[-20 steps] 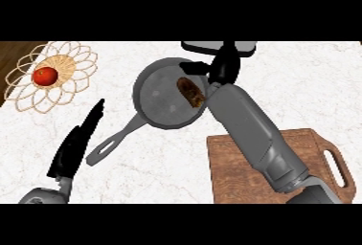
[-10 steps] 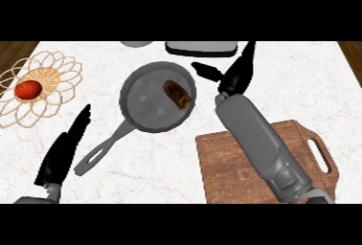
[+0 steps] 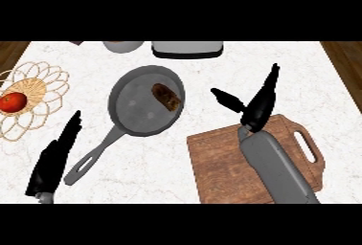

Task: Pick the sweet potato from the cutting board and place it in the pan

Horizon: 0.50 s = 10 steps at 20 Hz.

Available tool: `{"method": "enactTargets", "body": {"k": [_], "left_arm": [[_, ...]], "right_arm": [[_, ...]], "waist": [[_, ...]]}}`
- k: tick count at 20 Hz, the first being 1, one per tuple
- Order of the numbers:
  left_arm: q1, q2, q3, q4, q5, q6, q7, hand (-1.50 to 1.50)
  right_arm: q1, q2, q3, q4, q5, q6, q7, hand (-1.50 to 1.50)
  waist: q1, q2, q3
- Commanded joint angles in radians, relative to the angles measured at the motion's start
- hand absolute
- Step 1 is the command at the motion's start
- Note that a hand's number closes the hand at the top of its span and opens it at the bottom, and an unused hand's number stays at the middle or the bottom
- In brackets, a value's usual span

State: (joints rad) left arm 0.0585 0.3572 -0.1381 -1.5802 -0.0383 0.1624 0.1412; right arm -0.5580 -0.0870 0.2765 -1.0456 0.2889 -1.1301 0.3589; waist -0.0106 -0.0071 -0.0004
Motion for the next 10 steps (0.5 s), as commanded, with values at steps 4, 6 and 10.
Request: {"method": "enactTargets", "body": {"k": [4, 6, 10], "left_arm": [[0.078, -0.021, 0.003, -0.015, -0.023, 0.005, -0.063, 0.0], [-0.008, 0.023, 0.063, -0.02, 0.022, -0.046, 0.038, 0.0], [0.066, -0.032, 0.031, -0.035, -0.042, -0.026, -0.031, 0.0]], "right_arm": [[0.353, -0.174, 0.046, -0.419, 0.035, 0.076, 0.051, -1.5], [0.413, -0.198, 0.053, -0.505, 0.085, 0.091, 0.114, -1.5], [0.538, -0.224, 0.026, -0.625, 0.037, 0.15, 0.059, -1.5]], "waist": [[-0.01, -0.001, 0.0], [-0.008, 0.002, 0.0], [0.006, 0.005, 0.001]]}}
